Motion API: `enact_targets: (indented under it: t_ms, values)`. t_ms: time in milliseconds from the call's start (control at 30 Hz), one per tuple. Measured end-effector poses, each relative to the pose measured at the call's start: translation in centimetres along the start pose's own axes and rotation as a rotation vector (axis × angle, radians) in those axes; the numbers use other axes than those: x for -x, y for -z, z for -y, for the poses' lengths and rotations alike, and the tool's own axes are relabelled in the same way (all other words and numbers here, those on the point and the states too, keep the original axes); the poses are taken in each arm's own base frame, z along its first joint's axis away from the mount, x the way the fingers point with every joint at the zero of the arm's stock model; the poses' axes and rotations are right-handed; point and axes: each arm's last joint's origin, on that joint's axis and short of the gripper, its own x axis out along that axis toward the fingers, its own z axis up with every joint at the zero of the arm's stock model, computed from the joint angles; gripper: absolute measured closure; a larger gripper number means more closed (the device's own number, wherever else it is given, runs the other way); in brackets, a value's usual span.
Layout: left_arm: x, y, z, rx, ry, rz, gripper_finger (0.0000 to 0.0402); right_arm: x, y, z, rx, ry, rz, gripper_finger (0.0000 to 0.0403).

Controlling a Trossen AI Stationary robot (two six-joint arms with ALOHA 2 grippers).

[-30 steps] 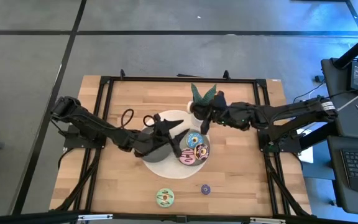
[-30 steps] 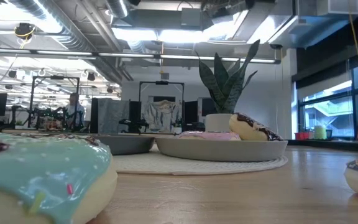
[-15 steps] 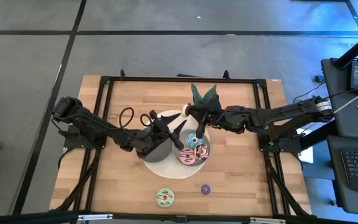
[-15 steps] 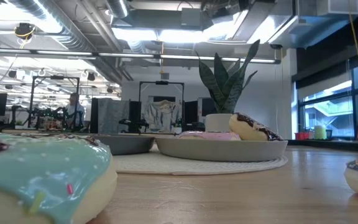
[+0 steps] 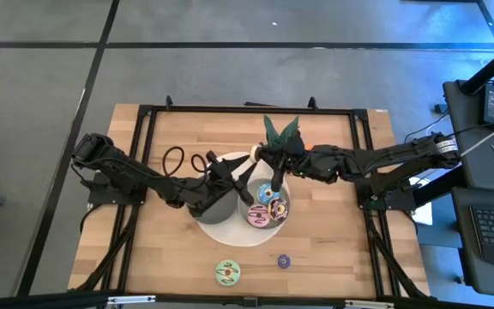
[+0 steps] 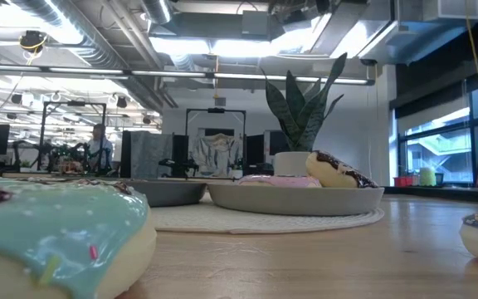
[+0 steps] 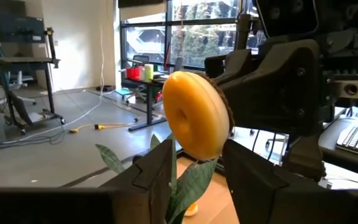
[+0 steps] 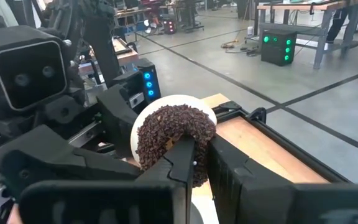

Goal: Pick & Place donuts
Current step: Put the small black doughnut on the dark gray plate

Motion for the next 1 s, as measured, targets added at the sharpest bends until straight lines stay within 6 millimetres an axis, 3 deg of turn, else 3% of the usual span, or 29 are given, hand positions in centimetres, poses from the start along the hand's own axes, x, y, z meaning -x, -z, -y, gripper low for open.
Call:
enact_targets:
  t_ms: [700,1000]
  values:
    - [0.0,0.0,0.1,-0.042,0.020,0.000,0.0389,0.0,0.1,-0.1,0.013,-0.024,-0.019,0.0359]
    - [0.9,0.0,0.3,-0.020,-0.034,-0.006,0.0394,1.5,-0.9,0.5,0.064,-0.093,-0.037,0.0269]
